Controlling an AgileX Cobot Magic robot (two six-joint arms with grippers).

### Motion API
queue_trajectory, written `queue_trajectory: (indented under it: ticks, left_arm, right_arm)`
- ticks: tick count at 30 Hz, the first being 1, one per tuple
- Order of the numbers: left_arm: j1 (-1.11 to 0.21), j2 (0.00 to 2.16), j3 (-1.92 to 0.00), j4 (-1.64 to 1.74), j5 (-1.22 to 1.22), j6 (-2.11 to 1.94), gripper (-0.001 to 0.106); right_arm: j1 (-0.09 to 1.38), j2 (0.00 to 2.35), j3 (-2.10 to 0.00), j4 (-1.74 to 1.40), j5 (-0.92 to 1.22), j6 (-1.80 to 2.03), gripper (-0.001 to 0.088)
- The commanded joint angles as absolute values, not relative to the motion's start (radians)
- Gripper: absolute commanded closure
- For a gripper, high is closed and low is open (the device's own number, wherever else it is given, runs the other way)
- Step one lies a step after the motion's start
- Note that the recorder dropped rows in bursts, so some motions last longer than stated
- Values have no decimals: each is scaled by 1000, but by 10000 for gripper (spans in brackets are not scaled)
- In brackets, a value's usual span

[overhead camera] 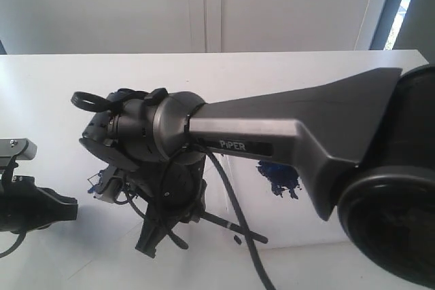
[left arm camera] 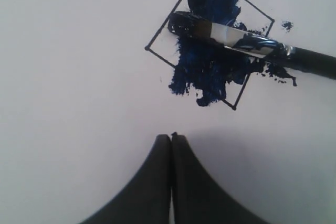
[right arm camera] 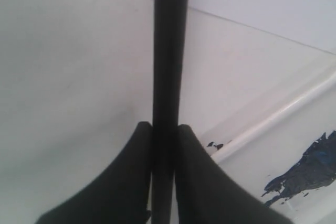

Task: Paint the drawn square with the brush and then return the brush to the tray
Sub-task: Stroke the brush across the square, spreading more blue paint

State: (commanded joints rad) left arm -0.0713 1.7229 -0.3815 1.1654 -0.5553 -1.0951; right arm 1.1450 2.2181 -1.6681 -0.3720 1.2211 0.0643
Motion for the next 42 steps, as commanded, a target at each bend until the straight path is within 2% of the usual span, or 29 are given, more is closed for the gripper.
queue_trajectory:
  ticks: [17, 21, 32, 42]
  left_arm:
    - [-71, 1723, -381, 1167, -558, -1095, 1048]
    - [-71, 1723, -381, 1167, -560, -1095, 1048]
    - [-71, 1723, -381, 1167, -560, -1095, 1048]
    - [-71, 1723, -380, 1174, -560, -1095, 1048]
  right_arm:
    - [1122, 2222, -1674, -414, 1221, 102, 868]
    - [1148, 2222, -1678, -332, 1221, 74, 868]
    - [1197, 2226, -1680, -376, 1221, 58, 868]
    - [1106, 2220, -1680, -442, 1221, 82, 868]
